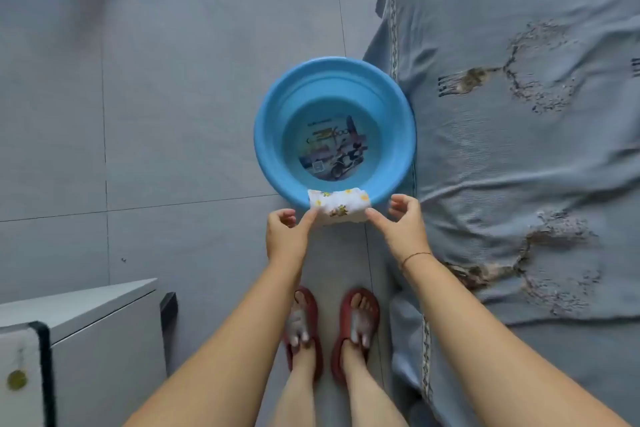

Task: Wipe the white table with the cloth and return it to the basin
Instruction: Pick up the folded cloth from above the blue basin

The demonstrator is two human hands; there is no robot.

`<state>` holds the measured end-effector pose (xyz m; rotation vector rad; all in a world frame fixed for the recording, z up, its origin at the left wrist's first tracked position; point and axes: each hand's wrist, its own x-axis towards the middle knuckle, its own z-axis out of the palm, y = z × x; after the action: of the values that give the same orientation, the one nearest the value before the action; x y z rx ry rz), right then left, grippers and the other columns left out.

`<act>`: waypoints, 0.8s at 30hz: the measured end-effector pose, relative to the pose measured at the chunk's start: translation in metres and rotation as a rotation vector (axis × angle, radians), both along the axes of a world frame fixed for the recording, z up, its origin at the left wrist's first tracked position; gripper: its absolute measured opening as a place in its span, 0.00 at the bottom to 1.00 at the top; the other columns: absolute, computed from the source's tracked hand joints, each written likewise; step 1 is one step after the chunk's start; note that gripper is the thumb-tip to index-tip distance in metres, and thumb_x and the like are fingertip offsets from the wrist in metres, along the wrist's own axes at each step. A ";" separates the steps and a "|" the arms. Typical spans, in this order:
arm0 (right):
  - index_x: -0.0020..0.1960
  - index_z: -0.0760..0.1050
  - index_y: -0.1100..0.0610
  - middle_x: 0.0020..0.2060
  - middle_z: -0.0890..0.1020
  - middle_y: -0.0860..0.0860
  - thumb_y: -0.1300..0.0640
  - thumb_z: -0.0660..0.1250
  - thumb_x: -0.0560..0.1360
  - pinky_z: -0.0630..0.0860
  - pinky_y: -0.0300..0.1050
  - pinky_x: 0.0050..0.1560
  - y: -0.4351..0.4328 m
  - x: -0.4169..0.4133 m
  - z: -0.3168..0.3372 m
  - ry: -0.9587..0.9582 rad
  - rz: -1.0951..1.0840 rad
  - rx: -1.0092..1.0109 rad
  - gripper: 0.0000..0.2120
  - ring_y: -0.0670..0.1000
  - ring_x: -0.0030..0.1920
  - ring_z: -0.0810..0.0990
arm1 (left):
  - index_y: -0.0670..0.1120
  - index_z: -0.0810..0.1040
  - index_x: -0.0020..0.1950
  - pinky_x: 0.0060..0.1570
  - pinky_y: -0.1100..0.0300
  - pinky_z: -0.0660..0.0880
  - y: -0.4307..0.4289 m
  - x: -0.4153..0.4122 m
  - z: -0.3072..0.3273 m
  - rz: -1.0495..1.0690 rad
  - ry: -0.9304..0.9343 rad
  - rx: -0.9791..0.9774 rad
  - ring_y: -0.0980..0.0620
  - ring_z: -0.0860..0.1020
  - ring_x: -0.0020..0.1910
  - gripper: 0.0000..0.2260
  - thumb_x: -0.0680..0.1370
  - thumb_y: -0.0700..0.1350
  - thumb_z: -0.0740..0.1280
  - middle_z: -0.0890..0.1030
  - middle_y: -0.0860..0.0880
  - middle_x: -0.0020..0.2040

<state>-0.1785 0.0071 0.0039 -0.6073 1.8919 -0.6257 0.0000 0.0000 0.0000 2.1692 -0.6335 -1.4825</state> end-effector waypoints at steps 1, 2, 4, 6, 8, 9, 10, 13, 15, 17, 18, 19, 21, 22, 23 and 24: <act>0.68 0.64 0.59 0.65 0.70 0.55 0.54 0.75 0.70 0.67 0.48 0.67 -0.001 -0.001 -0.012 0.031 -0.021 0.037 0.31 0.52 0.66 0.70 | 0.47 0.70 0.59 0.46 0.62 0.67 -0.001 -0.002 -0.009 0.033 0.020 0.038 0.53 0.74 0.50 0.21 0.72 0.53 0.73 0.75 0.48 0.58; 0.70 0.62 0.60 0.67 0.68 0.56 0.52 0.74 0.71 0.66 0.49 0.69 -0.003 -0.003 -0.025 0.052 -0.035 0.085 0.34 0.52 0.68 0.68 | 0.47 0.69 0.63 0.49 0.61 0.67 -0.001 -0.003 -0.024 0.049 0.030 0.088 0.53 0.73 0.52 0.24 0.72 0.54 0.72 0.74 0.48 0.61; 0.72 0.61 0.59 0.71 0.66 0.55 0.49 0.72 0.72 0.64 0.49 0.70 -0.003 -0.003 -0.048 0.024 -0.055 0.159 0.35 0.53 0.70 0.66 | 0.45 0.64 0.72 0.55 0.60 0.65 -0.001 -0.003 -0.048 0.036 0.096 0.167 0.51 0.71 0.61 0.32 0.73 0.55 0.71 0.70 0.47 0.68; 0.70 0.67 0.60 0.67 0.71 0.54 0.47 0.70 0.74 0.67 0.48 0.66 -0.003 -0.002 -0.068 -0.012 -0.029 0.204 0.30 0.53 0.67 0.69 | 0.44 0.60 0.75 0.59 0.60 0.64 -0.002 -0.006 -0.068 -0.015 0.168 0.212 0.49 0.68 0.68 0.35 0.74 0.56 0.70 0.66 0.47 0.73; 0.57 0.76 0.65 0.50 0.77 0.54 0.47 0.68 0.74 0.70 0.46 0.51 -0.006 0.002 -0.078 -0.053 0.015 0.193 0.22 0.52 0.53 0.75 | 0.43 0.66 0.73 0.62 0.59 0.67 -0.005 -0.010 -0.081 -0.067 0.231 0.219 0.49 0.70 0.68 0.31 0.74 0.55 0.70 0.71 0.48 0.70; 0.50 0.76 0.68 0.42 0.75 0.54 0.48 0.68 0.75 0.68 0.45 0.45 -0.007 0.003 -0.083 -0.073 0.024 0.181 0.21 0.51 0.46 0.73 | 0.43 0.71 0.68 0.57 0.60 0.71 -0.007 -0.012 -0.085 -0.087 0.254 0.202 0.50 0.73 0.64 0.26 0.75 0.55 0.70 0.76 0.49 0.64; 0.45 0.75 0.68 0.38 0.73 0.54 0.48 0.68 0.75 0.65 0.45 0.42 -0.008 0.004 -0.087 -0.076 0.020 0.187 0.21 0.51 0.43 0.70 | 0.44 0.75 0.62 0.50 0.63 0.72 -0.008 -0.013 -0.087 -0.093 0.262 0.185 0.52 0.75 0.59 0.20 0.75 0.54 0.69 0.79 0.51 0.58; 0.42 0.77 0.66 0.34 0.75 0.55 0.49 0.68 0.75 0.69 0.46 0.41 -0.008 0.004 -0.089 -0.042 0.003 0.191 0.18 0.51 0.41 0.71 | 0.46 0.77 0.52 0.39 0.66 0.69 -0.013 -0.016 -0.088 -0.091 0.236 0.157 0.57 0.76 0.44 0.11 0.77 0.51 0.68 0.79 0.53 0.46; 0.47 0.77 0.71 0.36 0.76 0.63 0.49 0.69 0.74 0.73 0.49 0.45 -0.007 0.002 -0.091 -0.028 -0.014 0.194 0.22 0.52 0.40 0.71 | 0.43 0.77 0.50 0.38 0.63 0.69 -0.013 -0.015 -0.086 -0.126 0.191 0.181 0.55 0.73 0.39 0.11 0.78 0.51 0.66 0.78 0.50 0.43; 0.45 0.76 0.73 0.35 0.75 0.60 0.50 0.70 0.74 0.71 0.47 0.43 -0.007 0.001 -0.088 -0.037 -0.028 0.195 0.22 0.52 0.39 0.71 | 0.39 0.78 0.50 0.43 0.55 0.72 -0.013 -0.014 -0.080 -0.153 0.182 0.199 0.50 0.73 0.41 0.13 0.78 0.50 0.65 0.80 0.43 0.45; 0.43 0.76 0.70 0.35 0.74 0.57 0.51 0.70 0.74 0.70 0.46 0.42 -0.007 0.000 -0.085 -0.051 -0.024 0.189 0.20 0.52 0.38 0.71 | 0.38 0.79 0.51 0.48 0.51 0.75 -0.013 -0.014 -0.076 -0.161 0.188 0.199 0.48 0.75 0.42 0.13 0.79 0.49 0.65 0.80 0.41 0.48; 0.41 0.76 0.66 0.35 0.74 0.56 0.52 0.70 0.74 0.69 0.45 0.41 -0.008 0.000 -0.081 -0.056 -0.014 0.182 0.16 0.52 0.38 0.71 | 0.39 0.79 0.51 0.53 0.48 0.75 -0.014 -0.014 -0.070 -0.165 0.196 0.191 0.47 0.76 0.44 0.12 0.79 0.48 0.65 0.81 0.41 0.50; 0.40 0.75 0.61 0.33 0.74 0.53 0.53 0.70 0.74 0.68 0.43 0.39 -0.010 -0.002 -0.070 -0.066 0.016 0.147 0.12 0.51 0.37 0.70 | 0.43 0.78 0.54 0.56 0.48 0.75 -0.017 -0.014 -0.055 -0.163 0.216 0.153 0.46 0.79 0.48 0.08 0.80 0.45 0.64 0.82 0.43 0.53; 0.39 0.74 0.61 0.33 0.74 0.52 0.54 0.70 0.74 0.68 0.43 0.38 -0.011 -0.002 -0.063 -0.067 0.031 0.125 0.11 0.50 0.37 0.70 | 0.44 0.78 0.55 0.57 0.48 0.76 -0.019 -0.014 -0.047 -0.162 0.222 0.128 0.46 0.80 0.51 0.07 0.80 0.44 0.63 0.82 0.44 0.53; 0.39 0.74 0.60 0.33 0.75 0.51 0.55 0.70 0.74 0.68 0.41 0.37 -0.012 -0.002 -0.055 -0.066 0.042 0.106 0.10 0.49 0.36 0.71 | 0.45 0.78 0.55 0.57 0.48 0.77 -0.020 -0.013 -0.039 -0.166 0.220 0.100 0.46 0.80 0.52 0.07 0.80 0.43 0.63 0.82 0.45 0.53; 0.41 0.74 0.60 0.34 0.76 0.51 0.57 0.70 0.74 0.69 0.40 0.37 -0.014 -0.001 -0.046 -0.072 0.046 0.088 0.08 0.48 0.37 0.72 | 0.46 0.79 0.55 0.56 0.50 0.77 -0.021 -0.012 -0.031 -0.172 0.215 0.070 0.46 0.80 0.52 0.07 0.80 0.43 0.63 0.82 0.45 0.53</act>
<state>-0.1798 -0.0073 -0.0421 -0.5632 1.8228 -0.5254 -0.0116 -0.0213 -0.0305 2.0091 -0.7164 -1.8237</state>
